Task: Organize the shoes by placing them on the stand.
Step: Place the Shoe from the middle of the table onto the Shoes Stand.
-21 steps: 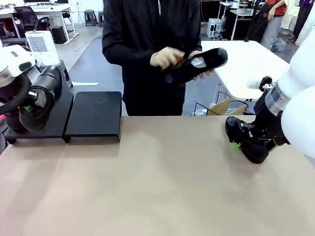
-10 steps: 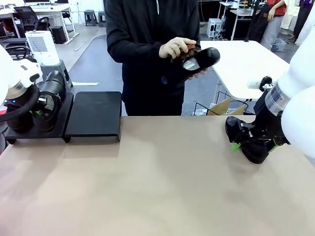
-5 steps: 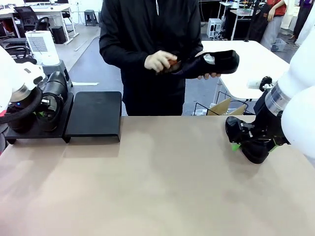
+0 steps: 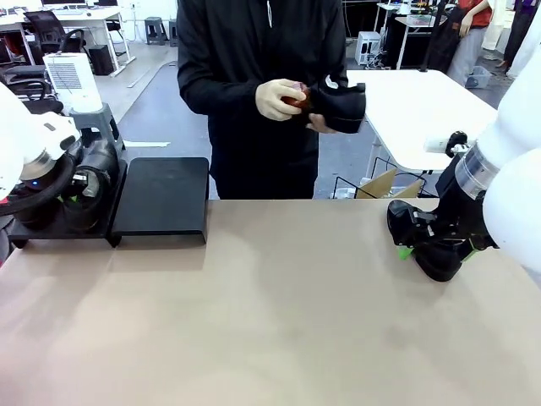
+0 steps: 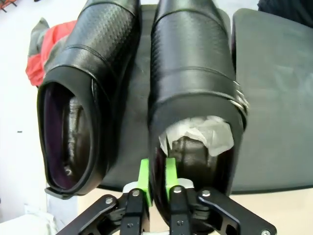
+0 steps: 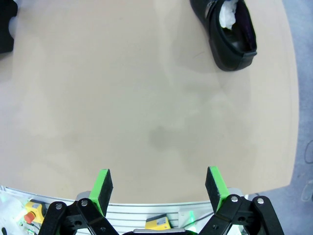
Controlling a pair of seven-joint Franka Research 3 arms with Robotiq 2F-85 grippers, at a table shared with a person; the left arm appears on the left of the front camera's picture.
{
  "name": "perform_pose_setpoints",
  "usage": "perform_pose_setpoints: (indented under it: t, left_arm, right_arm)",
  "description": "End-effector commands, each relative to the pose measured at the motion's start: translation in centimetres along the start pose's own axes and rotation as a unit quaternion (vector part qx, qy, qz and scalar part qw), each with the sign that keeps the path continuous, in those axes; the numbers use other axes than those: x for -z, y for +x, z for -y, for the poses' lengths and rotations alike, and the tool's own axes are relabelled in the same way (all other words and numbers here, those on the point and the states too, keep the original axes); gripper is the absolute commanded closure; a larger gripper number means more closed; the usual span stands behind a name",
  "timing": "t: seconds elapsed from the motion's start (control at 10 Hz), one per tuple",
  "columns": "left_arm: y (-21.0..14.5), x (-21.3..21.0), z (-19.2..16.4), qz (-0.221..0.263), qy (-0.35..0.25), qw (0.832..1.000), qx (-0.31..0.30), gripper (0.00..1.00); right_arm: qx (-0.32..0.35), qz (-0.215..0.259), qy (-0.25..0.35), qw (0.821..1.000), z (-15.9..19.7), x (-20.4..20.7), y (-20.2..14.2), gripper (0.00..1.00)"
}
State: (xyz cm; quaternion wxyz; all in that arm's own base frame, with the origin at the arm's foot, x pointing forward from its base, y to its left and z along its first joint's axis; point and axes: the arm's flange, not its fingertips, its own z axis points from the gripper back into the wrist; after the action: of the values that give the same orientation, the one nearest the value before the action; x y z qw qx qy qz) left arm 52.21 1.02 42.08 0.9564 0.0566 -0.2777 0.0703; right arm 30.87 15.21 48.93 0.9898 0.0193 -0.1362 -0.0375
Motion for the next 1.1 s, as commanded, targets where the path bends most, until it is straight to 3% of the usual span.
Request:
perform_pose_setpoints:
  t: [0.0, 0.2, 0.5, 0.9, 1.0]
  left_arm:
    - [0.5, -0.3, 0.2, 0.018, 0.011, 1.000, -0.006, 0.44]
    - [0.4, -0.8, 0.5, 0.027, 0.024, 0.999, 0.000, 0.04]
    - [-0.4, -4.3, 2.0, 0.058, 0.058, 0.996, 0.023, 0.04]
    - [-3.0, -11.6, 3.0, 0.040, 0.045, 0.998, 0.010, 0.04]
    - [-0.9, -8.4, 2.9, 0.054, 0.058, 0.996, 0.030, 0.04]
  right_arm:
    - [-0.001, -0.001, 0.006, 1.000, 0.0, 0.0, 0.1, 0.00]
    - [-0.001, -0.001, 0.006, 1.000, 0.0, 0.0, 0.1, 0.00]
    - [-0.001, -0.001, 0.006, 1.000, 0.0, 0.0, 0.1, 0.00]
    - [-0.001, -0.001, 0.006, 1.000, 0.0, 0.0, 0.1, 0.00]
    - [-0.001, -0.001, 0.006, 1.000, 0.0, 0.0, 0.1, 0.00]
